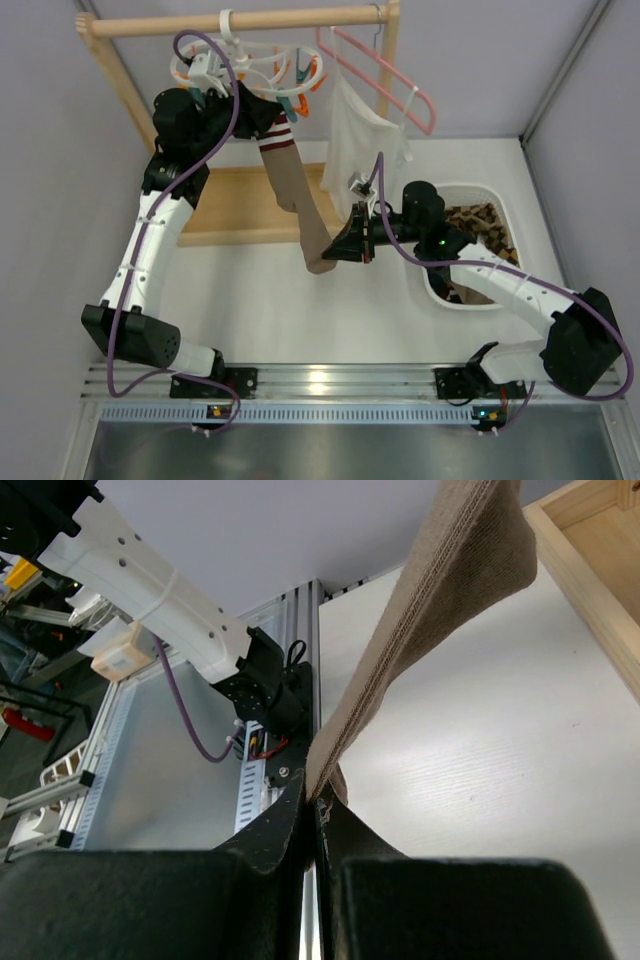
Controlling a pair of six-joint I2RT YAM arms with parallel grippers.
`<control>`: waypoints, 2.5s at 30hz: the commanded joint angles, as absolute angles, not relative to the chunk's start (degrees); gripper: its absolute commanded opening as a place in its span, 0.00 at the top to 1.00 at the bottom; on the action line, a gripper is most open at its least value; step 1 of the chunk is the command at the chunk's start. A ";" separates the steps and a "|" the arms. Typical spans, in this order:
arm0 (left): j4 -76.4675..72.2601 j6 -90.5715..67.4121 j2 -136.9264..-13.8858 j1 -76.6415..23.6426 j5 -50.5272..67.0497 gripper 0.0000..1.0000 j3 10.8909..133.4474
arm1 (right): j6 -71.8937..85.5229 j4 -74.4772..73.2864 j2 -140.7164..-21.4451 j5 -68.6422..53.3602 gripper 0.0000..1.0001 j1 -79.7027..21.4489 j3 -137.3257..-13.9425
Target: Remove the socks clipped to the hanger
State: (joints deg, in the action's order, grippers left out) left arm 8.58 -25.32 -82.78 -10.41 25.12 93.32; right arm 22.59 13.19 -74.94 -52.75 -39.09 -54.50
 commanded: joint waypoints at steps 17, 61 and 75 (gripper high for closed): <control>3.34 -24.96 -82.27 -9.67 28.39 1.00 95.63 | 21.27 12.92 -74.36 -54.93 1.00 -38.67 -56.25; 37.88 -20.21 -39.29 -9.76 5.73 0.02 50.55 | 17.75 -38.58 -37.27 24.86 0.98 -37.71 -62.84; 37.88 -22.41 -36.03 -10.02 2.55 0.02 49.04 | 17.14 -35.17 -40.69 24.28 1.00 -33.68 -58.91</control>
